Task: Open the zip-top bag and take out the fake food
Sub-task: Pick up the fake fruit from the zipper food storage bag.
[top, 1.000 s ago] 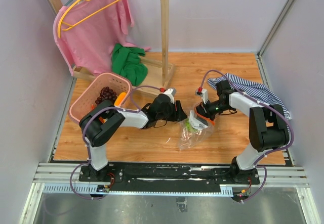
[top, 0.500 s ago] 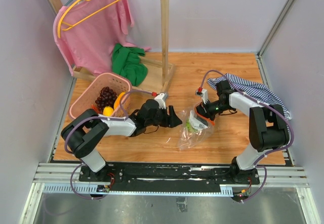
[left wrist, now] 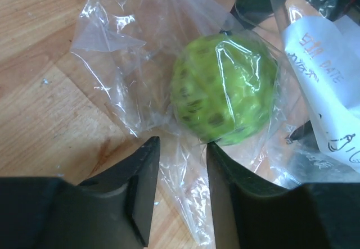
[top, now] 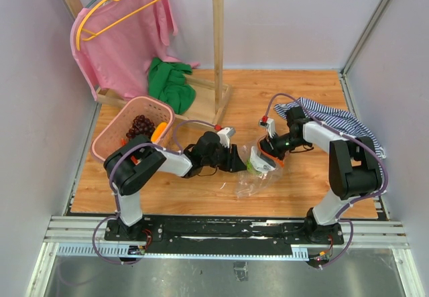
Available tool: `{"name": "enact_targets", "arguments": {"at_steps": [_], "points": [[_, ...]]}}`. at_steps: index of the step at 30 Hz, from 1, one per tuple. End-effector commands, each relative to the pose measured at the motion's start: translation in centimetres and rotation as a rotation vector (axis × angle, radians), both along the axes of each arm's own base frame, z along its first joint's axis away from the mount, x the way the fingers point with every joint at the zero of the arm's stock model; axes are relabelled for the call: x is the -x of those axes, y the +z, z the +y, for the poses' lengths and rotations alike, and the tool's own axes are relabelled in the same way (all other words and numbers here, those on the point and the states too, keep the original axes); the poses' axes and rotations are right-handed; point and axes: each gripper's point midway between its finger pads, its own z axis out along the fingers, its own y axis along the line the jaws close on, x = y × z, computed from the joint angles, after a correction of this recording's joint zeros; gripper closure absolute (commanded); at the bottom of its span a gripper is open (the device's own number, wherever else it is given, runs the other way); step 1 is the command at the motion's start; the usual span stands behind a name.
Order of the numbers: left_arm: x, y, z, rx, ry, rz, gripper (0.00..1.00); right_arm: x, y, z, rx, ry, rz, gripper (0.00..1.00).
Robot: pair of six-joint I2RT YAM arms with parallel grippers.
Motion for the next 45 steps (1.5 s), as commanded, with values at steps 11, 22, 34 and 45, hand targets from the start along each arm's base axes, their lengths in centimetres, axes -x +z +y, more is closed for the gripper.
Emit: {"name": "enact_targets", "arguments": {"at_steps": [11,22,34,45], "points": [[-3.3,-2.2,-2.9,-0.057,0.001,-0.023,0.95,0.0,0.7,0.3,-0.029,0.029,-0.004,0.07],[-3.3,-2.9,-4.5,-0.060,-0.047,-0.012,0.98,-0.9,0.0,0.3,0.002,-0.041,0.001,0.07],[-3.9,-1.6,-4.6,-0.040,-0.017,-0.010,1.00,-0.6,-1.4,0.0,0.135,0.022,-0.054,0.12],[-3.8,-2.6,0.8,-0.086,0.088,0.003,1.00,-1.5,2.4,-0.5,0.039,-0.022,-0.148,0.66]]}}
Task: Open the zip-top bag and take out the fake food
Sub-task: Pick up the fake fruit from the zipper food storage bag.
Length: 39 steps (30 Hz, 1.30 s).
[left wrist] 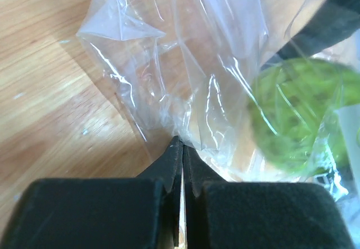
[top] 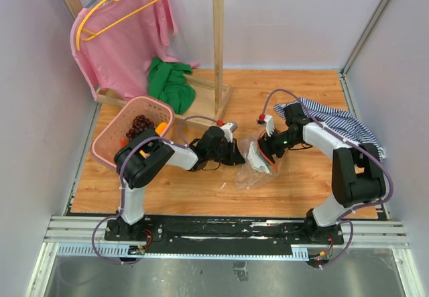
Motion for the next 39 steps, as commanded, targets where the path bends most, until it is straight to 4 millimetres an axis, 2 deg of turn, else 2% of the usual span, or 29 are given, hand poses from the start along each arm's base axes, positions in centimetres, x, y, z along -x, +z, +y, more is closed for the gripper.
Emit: {"name": "enact_targets", "arguments": {"at_steps": [1,14,19,27,35,39], "points": [[-0.2,-0.8,2.8,-0.047,0.054,0.002,1.00,-0.3,2.5,-0.5,-0.073,-0.021,-0.051,0.66],[-0.5,0.0,3.7,-0.065,0.059,-0.028,1.00,-1.0,5.5,-2.1,-0.251,-0.107,-0.001,0.73],[-0.7,0.3,4.0,-0.062,0.067,-0.032,1.00,-1.3,5.6,-3.4,-0.244,-0.130,0.006,0.74],[-1.0,2.3,4.0,-0.028,0.079,-0.070,0.98,-1.7,5.8,-5.7,-0.188,-0.172,-0.030,0.74],[-1.1,4.9,4.5,0.010,0.108,-0.116,0.88,-1.7,6.6,-7.5,-0.168,-0.212,-0.070,0.74],[-0.9,5.8,4.9,0.021,0.121,-0.133,0.78,-1.6,7.0,-8.2,-0.172,-0.233,-0.083,0.74]]}}
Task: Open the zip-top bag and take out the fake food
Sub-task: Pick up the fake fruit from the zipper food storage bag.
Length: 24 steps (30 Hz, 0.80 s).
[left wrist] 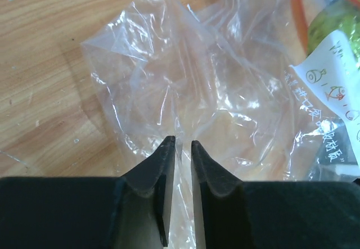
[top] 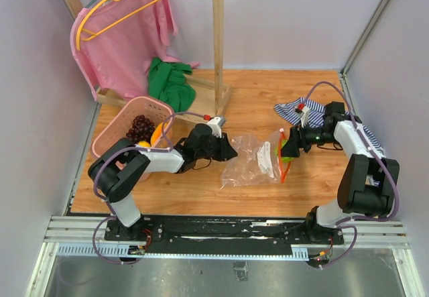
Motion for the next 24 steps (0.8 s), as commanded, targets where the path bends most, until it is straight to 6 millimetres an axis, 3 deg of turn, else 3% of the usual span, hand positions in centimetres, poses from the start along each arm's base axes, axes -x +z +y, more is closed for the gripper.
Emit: {"name": "enact_targets", "arguments": {"at_steps": [1,14,18,24], "points": [[-0.3,1.7,0.9,0.015,0.029,-0.045,0.75,-0.1,1.5,-1.1,0.008,-0.020,-0.048,0.74],[1.0,5.3,2.6,0.077,0.065,-0.099,0.46,0.1,2.7,-3.1,-0.006,-0.091,-0.076,0.74],[1.7,7.4,2.8,0.128,0.047,-0.130,0.42,0.4,3.6,-3.3,-0.034,-0.105,-0.089,0.74],[3.0,12.2,3.4,0.233,0.023,-0.222,0.32,0.8,5.1,-3.0,-0.087,-0.104,-0.116,0.74]]}}
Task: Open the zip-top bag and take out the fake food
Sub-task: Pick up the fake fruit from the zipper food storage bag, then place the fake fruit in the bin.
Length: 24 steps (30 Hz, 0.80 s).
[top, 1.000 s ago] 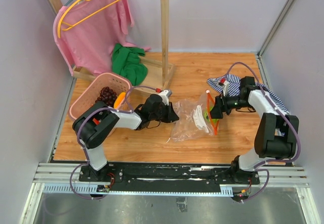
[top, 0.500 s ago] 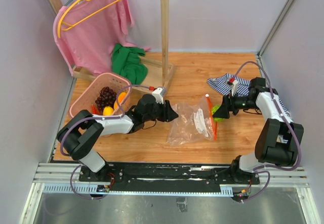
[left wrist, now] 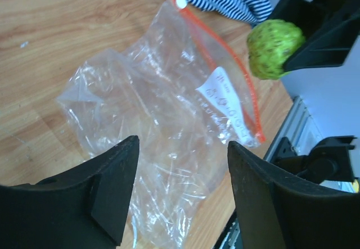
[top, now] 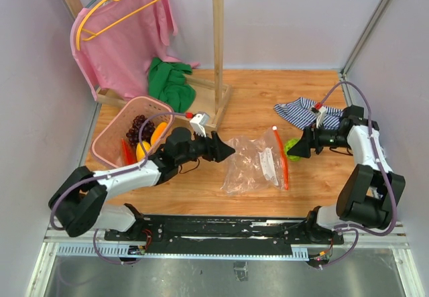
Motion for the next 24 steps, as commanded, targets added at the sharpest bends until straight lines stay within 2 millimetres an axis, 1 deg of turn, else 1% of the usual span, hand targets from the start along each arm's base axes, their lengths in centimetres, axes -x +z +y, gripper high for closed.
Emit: {"name": "enact_targets", "arguments": {"at_steps": [1,3,6,10,13,16,18,24], "points": [[0.7,4.9,0.4,0.116,-0.020,-0.112,0.28,0.2,2.8,0.4,-0.067,0.008,-0.063,0.74],[1.5,6.7,0.7,0.171,-0.036,-0.154,0.19,0.3,3.5,0.6,-0.088,0.015,-0.076,0.74],[2.5,8.3,1.4,0.246,-0.045,-0.216,0.02,0.6,4.4,1.0,-0.119,0.027,-0.097,0.74],[3.4,10.0,2.2,0.307,-0.047,-0.269,0.01,0.9,5.5,1.5,-0.161,0.042,-0.120,0.73],[3.6,10.7,2.4,0.296,-0.051,-0.297,0.01,1.3,6.3,1.9,-0.194,0.060,-0.129,0.73],[3.9,10.8,2.1,0.260,-0.062,-0.322,0.02,1.6,6.8,2.2,-0.219,0.075,-0.133,0.73],[4.3,10.7,1.4,0.226,-0.067,-0.357,0.02,1.7,6.9,2.4,-0.231,0.080,-0.131,0.73],[6.1,9.4,-2.3,0.037,-0.100,-0.555,0.02,2.2,7.4,2.9,-0.262,0.099,-0.145,0.73]]}}
